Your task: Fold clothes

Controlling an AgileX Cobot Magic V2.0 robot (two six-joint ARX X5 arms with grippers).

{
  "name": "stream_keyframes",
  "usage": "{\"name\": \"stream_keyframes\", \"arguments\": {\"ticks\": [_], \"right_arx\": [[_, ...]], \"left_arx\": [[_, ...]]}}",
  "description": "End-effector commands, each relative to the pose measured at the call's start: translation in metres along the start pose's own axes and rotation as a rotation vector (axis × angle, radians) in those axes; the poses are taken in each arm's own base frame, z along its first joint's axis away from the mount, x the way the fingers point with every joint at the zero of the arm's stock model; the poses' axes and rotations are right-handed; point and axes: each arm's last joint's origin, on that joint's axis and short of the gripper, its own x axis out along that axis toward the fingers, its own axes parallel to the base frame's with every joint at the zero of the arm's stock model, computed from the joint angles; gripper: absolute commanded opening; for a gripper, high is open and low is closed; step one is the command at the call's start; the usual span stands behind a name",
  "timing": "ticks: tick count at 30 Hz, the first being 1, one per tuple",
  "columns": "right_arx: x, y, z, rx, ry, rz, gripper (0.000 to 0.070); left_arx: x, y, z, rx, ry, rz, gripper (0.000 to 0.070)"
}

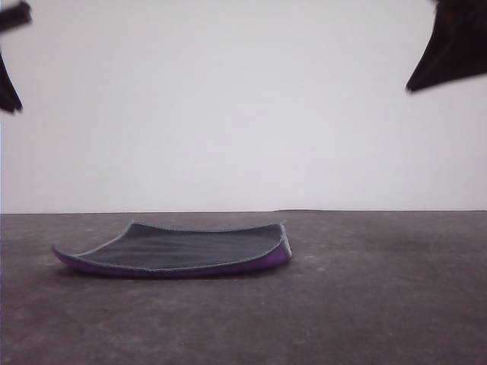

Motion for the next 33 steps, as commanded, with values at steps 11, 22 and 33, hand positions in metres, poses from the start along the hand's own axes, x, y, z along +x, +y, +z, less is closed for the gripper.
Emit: {"name": "stream_keyframes", "arguments": {"ticks": [11, 22, 33], "right_arx": [[0.04, -0.02, -0.013, -0.007, 0.133, -0.014, 0.0007], [0.04, -0.02, -0.013, -0.009, 0.136, -0.008, 0.0448], [0.063, -0.015, -0.017, -0.013, 0.156, 0.089, 0.0448]], "left_arx": [[0.031, 0.005, -0.011, -0.024, 0.16, -0.109, 0.0027], [0.031, 0.005, -0.011, -0.026, 0.161, -0.108, 0.036], [0.052, 0.009, -0.013, -0.05, 0.185, -0.143, 0.0353]]}}
